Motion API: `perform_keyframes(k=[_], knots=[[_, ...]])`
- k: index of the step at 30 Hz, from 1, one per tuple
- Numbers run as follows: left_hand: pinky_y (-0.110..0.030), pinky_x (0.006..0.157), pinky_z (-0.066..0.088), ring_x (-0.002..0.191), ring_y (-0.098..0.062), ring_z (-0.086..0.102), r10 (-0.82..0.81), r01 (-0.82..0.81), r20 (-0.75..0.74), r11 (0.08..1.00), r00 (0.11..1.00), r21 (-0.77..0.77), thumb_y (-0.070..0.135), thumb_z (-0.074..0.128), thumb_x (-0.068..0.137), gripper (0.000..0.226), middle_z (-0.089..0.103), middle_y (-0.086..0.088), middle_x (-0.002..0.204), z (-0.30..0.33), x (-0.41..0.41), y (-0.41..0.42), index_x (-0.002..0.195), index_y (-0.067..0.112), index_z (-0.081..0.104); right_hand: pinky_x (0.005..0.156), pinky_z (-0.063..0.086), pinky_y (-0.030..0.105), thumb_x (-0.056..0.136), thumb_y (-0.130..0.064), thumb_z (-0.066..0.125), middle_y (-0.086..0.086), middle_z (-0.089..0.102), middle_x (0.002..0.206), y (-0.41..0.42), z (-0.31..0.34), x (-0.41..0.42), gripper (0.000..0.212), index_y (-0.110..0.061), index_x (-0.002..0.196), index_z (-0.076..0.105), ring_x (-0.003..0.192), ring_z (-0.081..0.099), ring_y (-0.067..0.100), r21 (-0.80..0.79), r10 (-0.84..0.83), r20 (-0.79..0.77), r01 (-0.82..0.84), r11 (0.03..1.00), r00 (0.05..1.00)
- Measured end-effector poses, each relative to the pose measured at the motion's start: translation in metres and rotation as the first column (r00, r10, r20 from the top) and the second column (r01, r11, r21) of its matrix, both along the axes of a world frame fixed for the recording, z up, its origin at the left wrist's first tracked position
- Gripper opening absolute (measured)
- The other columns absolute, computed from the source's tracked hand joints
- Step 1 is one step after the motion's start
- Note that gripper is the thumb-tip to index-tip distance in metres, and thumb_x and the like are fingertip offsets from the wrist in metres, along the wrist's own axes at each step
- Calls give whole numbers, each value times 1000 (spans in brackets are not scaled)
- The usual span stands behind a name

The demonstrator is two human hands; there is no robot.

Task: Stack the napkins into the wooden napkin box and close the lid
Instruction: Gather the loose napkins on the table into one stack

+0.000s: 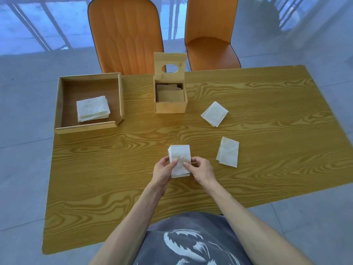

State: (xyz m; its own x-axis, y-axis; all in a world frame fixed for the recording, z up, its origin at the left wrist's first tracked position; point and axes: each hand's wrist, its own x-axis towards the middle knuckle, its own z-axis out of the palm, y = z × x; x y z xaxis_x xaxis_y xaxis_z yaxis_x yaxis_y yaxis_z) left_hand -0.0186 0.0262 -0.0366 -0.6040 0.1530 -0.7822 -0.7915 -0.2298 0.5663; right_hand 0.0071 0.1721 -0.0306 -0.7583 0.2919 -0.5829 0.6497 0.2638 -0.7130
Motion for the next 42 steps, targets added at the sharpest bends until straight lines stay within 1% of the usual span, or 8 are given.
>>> perform_keyframes(k=[4,13,19,22,29,34,39,42], knots=[[-41,81,59,94,-29,72,-31,27,-53,997,998,-77,14,71,88,40,73,-14,107,-3,-2,6,125,7,58,75,58,30,80,-42,76,-6,72,92,7,4,-1,32,-18,101,69,85,68,11,155,28,4,-28,988,1000],[-45,93,55,104,-28,67,-47,38,-79,994,996,-106,13,65,93,31,69,-11,112,-5,-10,15,122,12,57,77,51,35,92,-37,59,1,70,105,75,15,-11,27,-19,111,64,89,62,20,435,-377,-69,368,822,924],[-44,93,56,104,-27,68,-43,36,-72,994,996,-107,16,64,94,26,70,-9,111,-6,-13,19,119,17,58,96,47,47,91,-41,61,13,48,134,97,5,-12,53,-12,133,49,112,58,33,509,-488,6,418,753,873],[-48,95,55,106,-29,68,-45,37,-72,992,996,-119,17,65,93,28,71,-11,113,-7,-12,19,120,14,59,100,45,48,90,-44,62,16,42,138,97,0,-12,56,-10,133,49,117,53,35,484,-562,53,471,737,826],[-47,93,56,106,-28,68,-51,42,-76,992,996,-119,19,65,93,34,71,-10,114,-7,-12,18,125,13,57,93,48,50,75,-50,64,7,57,120,82,-6,-22,39,-22,103,61,104,59,29,525,-457,8,385,759,890],[-46,92,57,104,-27,69,-48,40,-82,994,995,-106,21,65,93,35,71,-9,113,-4,-10,16,126,14,57,96,37,43,82,-39,68,1,64,114,70,-7,-27,36,-22,110,53,111,58,26,513,-380,-33,342,787,924],[-38,82,59,100,-22,71,-22,14,-106,997,994,-75,22,64,94,34,73,-6,111,-3,-3,13,126,15,56,101,31,43,85,-40,68,5,65,119,65,-2,-27,57,-17,132,45,118,56,27,473,-365,25,311,824,931],[-27,69,59,94,-17,72,-28,19,-125,997,992,-71,23,63,94,35,73,-4,110,-1,1,12,127,15,56,101,39,46,79,-44,69,1,68,112,66,-5,-26,42,-23,114,60,106,62,24,432,-347,48,294,853,936]])
